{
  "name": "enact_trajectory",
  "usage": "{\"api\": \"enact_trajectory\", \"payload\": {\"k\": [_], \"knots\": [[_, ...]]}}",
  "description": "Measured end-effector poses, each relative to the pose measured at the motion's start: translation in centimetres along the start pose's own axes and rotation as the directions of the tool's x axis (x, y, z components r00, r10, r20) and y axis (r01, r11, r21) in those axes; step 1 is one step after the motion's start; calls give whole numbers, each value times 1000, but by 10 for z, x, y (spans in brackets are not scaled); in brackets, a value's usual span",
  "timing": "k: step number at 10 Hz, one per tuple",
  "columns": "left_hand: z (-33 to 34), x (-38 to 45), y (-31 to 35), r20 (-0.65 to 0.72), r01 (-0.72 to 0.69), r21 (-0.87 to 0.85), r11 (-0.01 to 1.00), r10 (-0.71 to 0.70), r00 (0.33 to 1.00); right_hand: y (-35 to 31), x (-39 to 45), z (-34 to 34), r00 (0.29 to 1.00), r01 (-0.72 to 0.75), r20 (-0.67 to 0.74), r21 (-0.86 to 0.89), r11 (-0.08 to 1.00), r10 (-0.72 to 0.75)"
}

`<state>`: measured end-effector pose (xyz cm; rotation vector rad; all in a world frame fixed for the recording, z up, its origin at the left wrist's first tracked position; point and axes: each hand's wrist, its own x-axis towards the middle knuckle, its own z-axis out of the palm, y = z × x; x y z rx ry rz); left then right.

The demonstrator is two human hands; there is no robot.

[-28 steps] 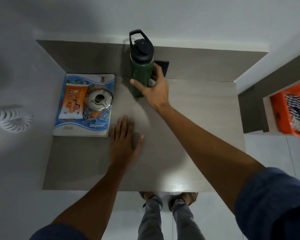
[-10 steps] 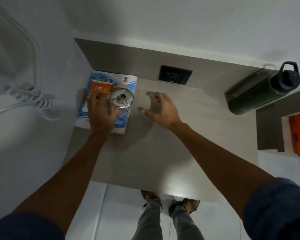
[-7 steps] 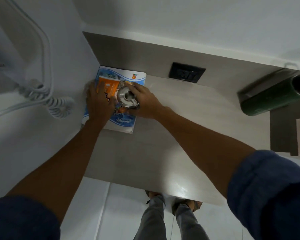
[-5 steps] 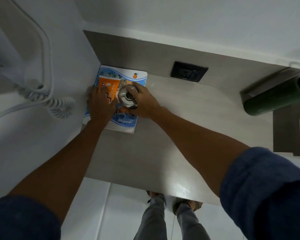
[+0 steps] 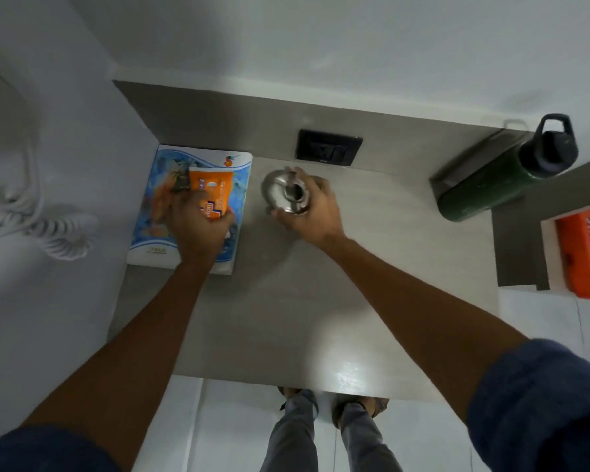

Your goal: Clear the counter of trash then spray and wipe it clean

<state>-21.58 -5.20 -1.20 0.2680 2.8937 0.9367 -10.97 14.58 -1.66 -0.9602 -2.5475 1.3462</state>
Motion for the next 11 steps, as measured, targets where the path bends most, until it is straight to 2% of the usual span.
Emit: {"api": "enact_trajectory", "payload": {"k": [1,4,7,9,11], "knots": [[19,-15,30,64,-4,-17,1000,5,998,36,-6,-40,992,-98,-80,-35,995,95],[56,-44,98,262,-118,121,986,83,961,96,-11,-105,973,-174,-165,-71,982,160],[78,-38,118,301,-131,170,977,75,951,111,4,-99,965,-158,-221,-75,985,138],[80,-34,105,263,-137,195,971,83,961,117,2,-93,966,-135,-230,-73,988,115],[62,-34,94,221,-221,249,943,167,961,96,-9,-92,959,-104,-267,-30,994,93]]}}
